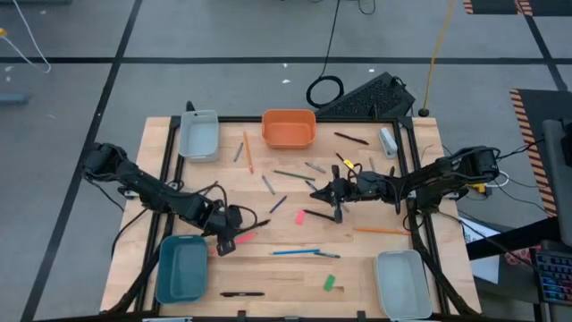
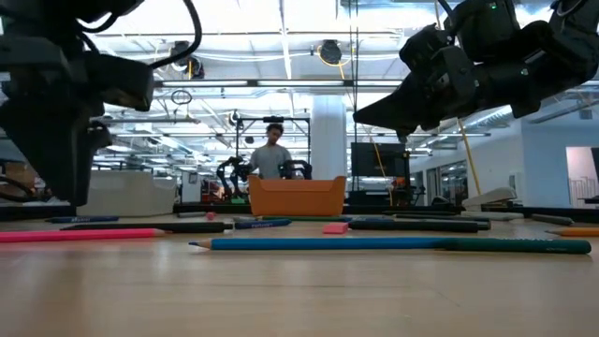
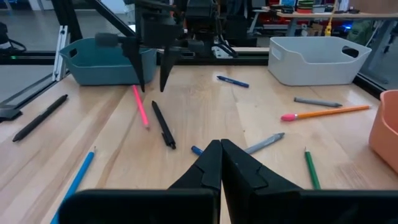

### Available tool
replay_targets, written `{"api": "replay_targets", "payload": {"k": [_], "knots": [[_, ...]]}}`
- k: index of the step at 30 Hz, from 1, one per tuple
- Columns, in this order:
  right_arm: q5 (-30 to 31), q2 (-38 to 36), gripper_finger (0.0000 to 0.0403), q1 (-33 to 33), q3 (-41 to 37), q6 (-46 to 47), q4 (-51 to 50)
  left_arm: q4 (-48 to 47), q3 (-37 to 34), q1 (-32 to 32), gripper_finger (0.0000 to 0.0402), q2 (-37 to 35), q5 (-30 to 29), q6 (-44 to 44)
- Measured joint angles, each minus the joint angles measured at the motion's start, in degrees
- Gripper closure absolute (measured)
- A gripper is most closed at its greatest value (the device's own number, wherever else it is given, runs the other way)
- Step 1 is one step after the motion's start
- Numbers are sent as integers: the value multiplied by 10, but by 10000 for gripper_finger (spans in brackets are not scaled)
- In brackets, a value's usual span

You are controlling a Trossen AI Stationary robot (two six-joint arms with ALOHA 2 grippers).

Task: Sort crayons/erasers/pens/pencils in bins
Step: Put the black pen into the orange bin

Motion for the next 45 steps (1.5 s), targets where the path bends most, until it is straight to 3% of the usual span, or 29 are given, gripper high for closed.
{"api": "replay_targets", "payload": {"k": [7,19,34,45], "knots": [[0,0,403,0,0,0,3,-1,0,-8,269,45,-32,-22],[0,0,403,0,0,0,4,23,0,-9,298,57,-23,-7],[0,0,403,0,0,0,-1,24,1,-14,368,86,-19,21],[-3,38,403,16,69,8,-73,46,-1,-11,386,88,-59,44]]}}
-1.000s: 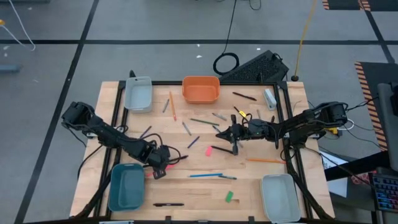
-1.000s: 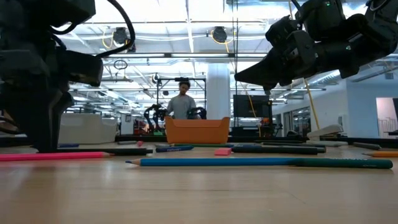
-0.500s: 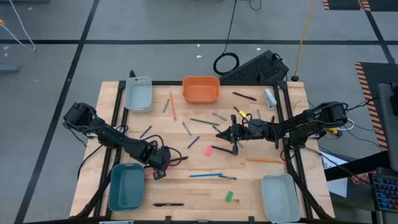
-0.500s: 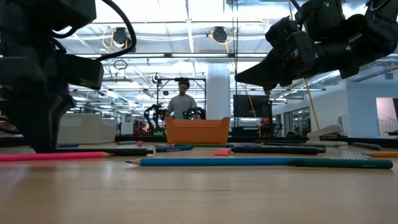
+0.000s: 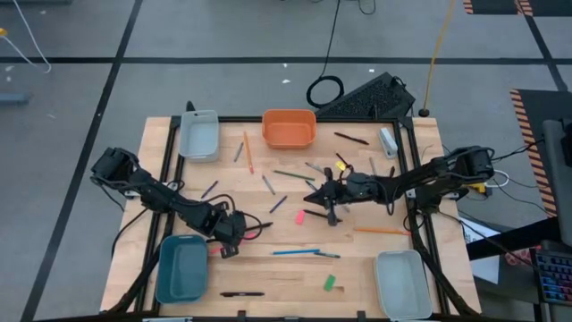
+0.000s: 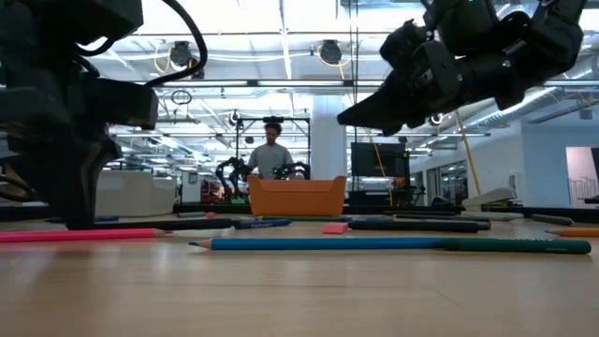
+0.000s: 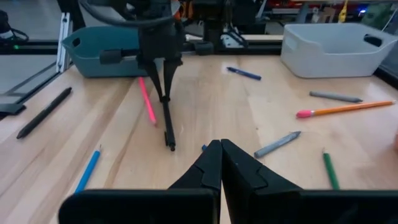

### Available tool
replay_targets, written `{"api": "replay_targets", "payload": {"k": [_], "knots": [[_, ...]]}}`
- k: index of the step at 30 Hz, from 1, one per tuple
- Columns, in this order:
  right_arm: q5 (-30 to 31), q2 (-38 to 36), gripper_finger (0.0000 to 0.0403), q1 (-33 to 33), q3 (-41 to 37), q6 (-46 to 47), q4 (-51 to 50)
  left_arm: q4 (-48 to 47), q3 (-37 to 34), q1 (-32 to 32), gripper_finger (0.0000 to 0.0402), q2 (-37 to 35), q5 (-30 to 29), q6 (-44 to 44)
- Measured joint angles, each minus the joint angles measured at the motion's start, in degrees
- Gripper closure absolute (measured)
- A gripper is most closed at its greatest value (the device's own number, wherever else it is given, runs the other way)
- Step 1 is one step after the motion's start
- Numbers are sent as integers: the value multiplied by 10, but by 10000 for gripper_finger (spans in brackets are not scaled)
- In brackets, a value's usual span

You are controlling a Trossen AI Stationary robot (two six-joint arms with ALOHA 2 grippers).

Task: Sort crayons/erasers/pens/pencils in bins
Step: Put the black pen into the orange bin

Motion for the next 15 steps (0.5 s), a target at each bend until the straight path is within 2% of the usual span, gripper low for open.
{"api": "replay_targets", "payload": {"k": [7,15], "knots": [[-4,74,378,3,44,42,0,15,0,0,391,1,-39,7],[-48,170,296,3,102,74,-2,36,-8,1,393,1,-58,15]]}}
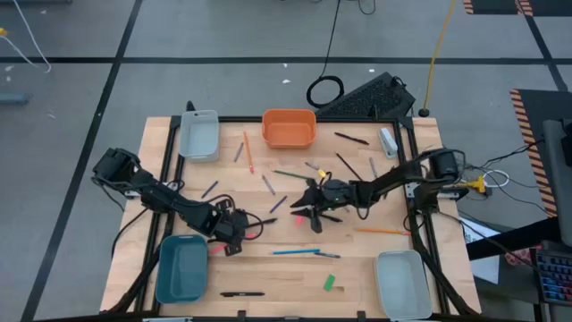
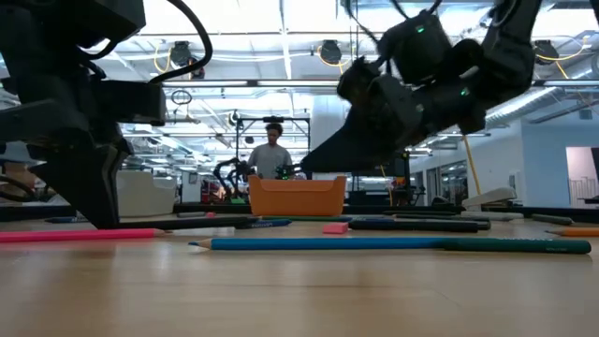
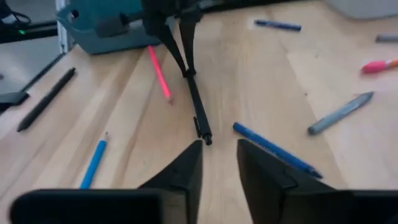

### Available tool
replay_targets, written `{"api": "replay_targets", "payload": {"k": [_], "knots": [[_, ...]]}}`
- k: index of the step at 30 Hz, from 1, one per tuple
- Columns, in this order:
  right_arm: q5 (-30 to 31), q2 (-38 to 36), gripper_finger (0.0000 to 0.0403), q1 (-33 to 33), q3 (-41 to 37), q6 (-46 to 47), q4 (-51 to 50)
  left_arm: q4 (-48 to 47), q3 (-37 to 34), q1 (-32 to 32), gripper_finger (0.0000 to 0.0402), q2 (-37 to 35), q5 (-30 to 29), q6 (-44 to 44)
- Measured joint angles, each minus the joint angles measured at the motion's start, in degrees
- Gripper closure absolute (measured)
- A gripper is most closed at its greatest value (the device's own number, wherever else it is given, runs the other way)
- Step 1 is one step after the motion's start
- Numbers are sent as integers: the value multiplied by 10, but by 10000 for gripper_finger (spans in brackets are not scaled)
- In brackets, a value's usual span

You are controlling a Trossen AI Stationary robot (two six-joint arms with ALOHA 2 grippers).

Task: Sort crayons/erasers/pens/pencils in bins
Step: Put the black pen into the orange bin

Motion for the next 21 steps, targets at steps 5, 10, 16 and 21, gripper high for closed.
{"api": "replay_targets", "payload": {"k": [5,10,16,21], "knots": [[-27,41,245,1,33,4,1,5,-1,1,393,0,-7,4],[-28,74,223,3,76,-8,-35,11,-2,5,394,0,-11,13],[-26,99,222,4,115,-33,-79,13,-2,9,394,0,-13,23],[-27,99,222,4,132,-58,-93,15,-2,9,394,0,-13,23]]}}
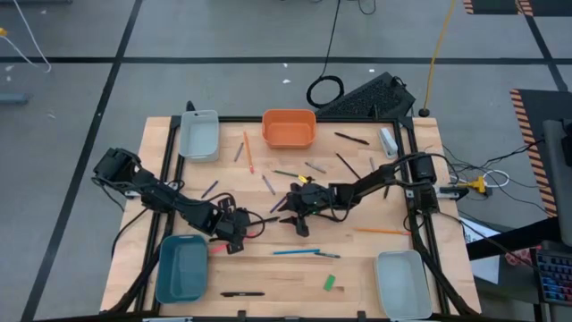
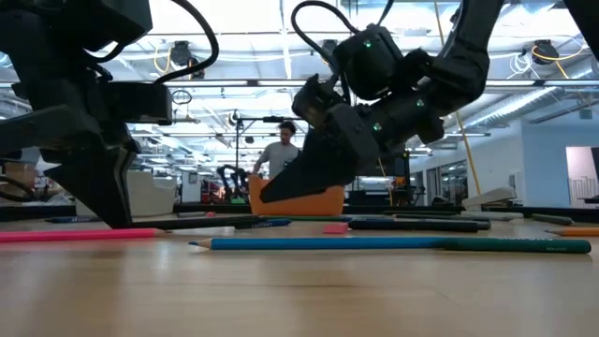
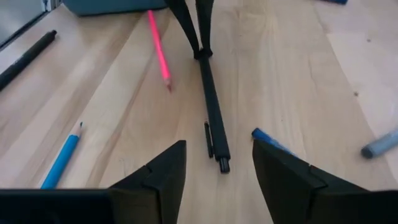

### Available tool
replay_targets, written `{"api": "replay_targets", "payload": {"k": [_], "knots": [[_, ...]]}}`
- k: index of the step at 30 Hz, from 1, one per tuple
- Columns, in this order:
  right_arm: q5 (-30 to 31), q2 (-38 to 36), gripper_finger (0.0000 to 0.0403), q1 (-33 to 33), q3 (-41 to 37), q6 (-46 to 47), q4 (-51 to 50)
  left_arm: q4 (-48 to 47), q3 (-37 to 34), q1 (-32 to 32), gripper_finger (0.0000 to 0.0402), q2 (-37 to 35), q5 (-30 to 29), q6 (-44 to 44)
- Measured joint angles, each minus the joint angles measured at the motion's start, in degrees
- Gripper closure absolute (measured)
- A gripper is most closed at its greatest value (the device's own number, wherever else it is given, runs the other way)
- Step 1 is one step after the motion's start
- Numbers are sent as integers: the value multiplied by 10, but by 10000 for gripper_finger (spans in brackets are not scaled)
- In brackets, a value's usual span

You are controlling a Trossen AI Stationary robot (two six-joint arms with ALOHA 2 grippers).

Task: Sort crayons/erasers/pens/pencils in bins
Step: Put the black pen into the orange bin

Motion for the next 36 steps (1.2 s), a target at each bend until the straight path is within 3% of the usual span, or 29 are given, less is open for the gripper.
{"api": "replay_targets", "payload": {"k": [11,23,32,36], "knots": [[1,1,222,0,10,-24,-27,5,0,3,397,0,-8,3],[-7,62,223,1,43,-21,-5,14,0,6,397,0,-3,14],[-15,74,269,4,55,-24,-2,15,0,6,396,0,1,14],[-14,70,266,4,55,-18,-1,15,0,5,395,0,2,14]]}}
